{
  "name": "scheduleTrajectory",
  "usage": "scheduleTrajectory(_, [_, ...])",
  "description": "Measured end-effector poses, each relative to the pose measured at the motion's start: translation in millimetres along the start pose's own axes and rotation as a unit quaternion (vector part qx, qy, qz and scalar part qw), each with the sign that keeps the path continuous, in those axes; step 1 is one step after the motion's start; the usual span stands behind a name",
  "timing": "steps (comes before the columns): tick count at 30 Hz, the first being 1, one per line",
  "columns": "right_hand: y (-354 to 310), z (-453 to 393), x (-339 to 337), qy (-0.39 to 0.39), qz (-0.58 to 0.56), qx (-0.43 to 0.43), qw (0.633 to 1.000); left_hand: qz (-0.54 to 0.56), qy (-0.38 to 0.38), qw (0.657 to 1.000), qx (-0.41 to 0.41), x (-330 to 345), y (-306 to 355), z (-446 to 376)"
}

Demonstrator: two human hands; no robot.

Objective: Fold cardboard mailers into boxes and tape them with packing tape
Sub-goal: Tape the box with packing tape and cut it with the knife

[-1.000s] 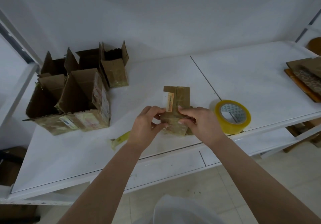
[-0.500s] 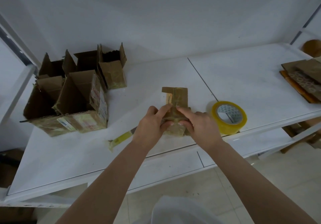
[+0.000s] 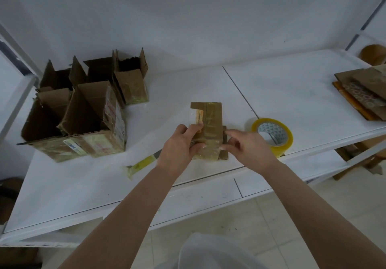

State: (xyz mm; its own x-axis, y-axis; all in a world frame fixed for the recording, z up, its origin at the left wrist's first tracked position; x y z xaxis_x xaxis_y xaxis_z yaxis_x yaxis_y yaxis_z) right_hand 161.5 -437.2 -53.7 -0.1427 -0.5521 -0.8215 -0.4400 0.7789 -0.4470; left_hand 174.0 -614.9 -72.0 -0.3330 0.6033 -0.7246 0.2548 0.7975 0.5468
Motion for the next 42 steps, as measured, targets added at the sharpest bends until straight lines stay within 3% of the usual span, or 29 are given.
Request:
scheduleTrajectory(6, [-9.3, -5.4, 12.1, 0.054, 0.020, 0.022, 0.998, 0.004, -0.008, 1.000, 0.004, -3.0, -0.1, -6.4])
scheduleTrajectory(10, [-3.8, -2.5, 14.8, 0.050, -0.034, 0.055, 0.997, 0.012, -0.015, 1.000, -0.001, -1.3, 0.5, -4.6])
scheduleTrajectory(16, [3.0, -5.9, 11.1, 0.008, -0.019, 0.074, 0.997, 0.016, -0.062, 0.998, -0.003, -3.0, 1.5, -9.4])
scheduleTrajectory(19, [9.7, -11.4, -14.0, 0.110, -0.072, 0.104, 0.986, 0.024, -0.103, 0.994, 0.022, -9.3, 1.9, -13.7])
scheduleTrajectory(22, [8.7, -20.5, -37.8, 0.191, -0.015, 0.074, 0.979, 0.045, -0.174, 0.982, 0.066, -18.4, 5.8, -15.0])
scheduleTrajectory(24, [4.0, -30.4, -38.0, 0.150, 0.054, 0.028, 0.987, 0.031, -0.217, 0.971, 0.093, -22.4, 8.9, -15.4])
scheduleTrajectory(26, [-1.6, -38.6, -27.0, 0.058, 0.095, -0.014, 0.994, 0.013, -0.230, 0.967, 0.107, -25.2, 12.6, -17.5])
scheduleTrajectory(29, [-2.3, -42.5, -2.1, -0.078, 0.124, -0.029, 0.989, 0.045, -0.206, 0.976, 0.058, -27.6, 19.9, -15.8])
scheduleTrajectory(31, [-1.2, -42.8, 3.8, -0.105, 0.118, -0.016, 0.987, 0.042, -0.198, 0.979, 0.006, -20.3, 25.4, -7.6])
scheduleTrajectory(34, [-2.2, -44.2, 1.9, -0.091, 0.121, -0.008, 0.989, -0.100, -0.223, 0.970, 0.010, -2.3, 32.2, 3.1])
scheduleTrajectory(38, [4.7, -45.1, -11.4, -0.052, 0.142, 0.014, 0.988, -0.147, -0.126, 0.981, 0.025, -18.1, 24.7, -18.2])
scheduleTrajectory(42, [7.0, -30.1, -10.1, -0.088, -0.080, 0.081, 0.990, -0.062, 0.044, 0.996, -0.045, -38.8, 8.2, -28.2])
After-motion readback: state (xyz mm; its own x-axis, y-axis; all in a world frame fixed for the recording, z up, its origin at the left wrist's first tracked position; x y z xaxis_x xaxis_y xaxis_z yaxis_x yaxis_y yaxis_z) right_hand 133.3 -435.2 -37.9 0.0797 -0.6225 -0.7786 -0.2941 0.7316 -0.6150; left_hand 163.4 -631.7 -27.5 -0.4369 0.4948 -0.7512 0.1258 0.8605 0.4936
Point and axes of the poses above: each hand's wrist, its own z-axis away from the middle knuckle, its own x-axis out of the palm, y = z × x, the point moved 6 cm from there along -z, towards the middle knuckle, and after that the axes turned 12 degrees about y, right-handed, at the moved point
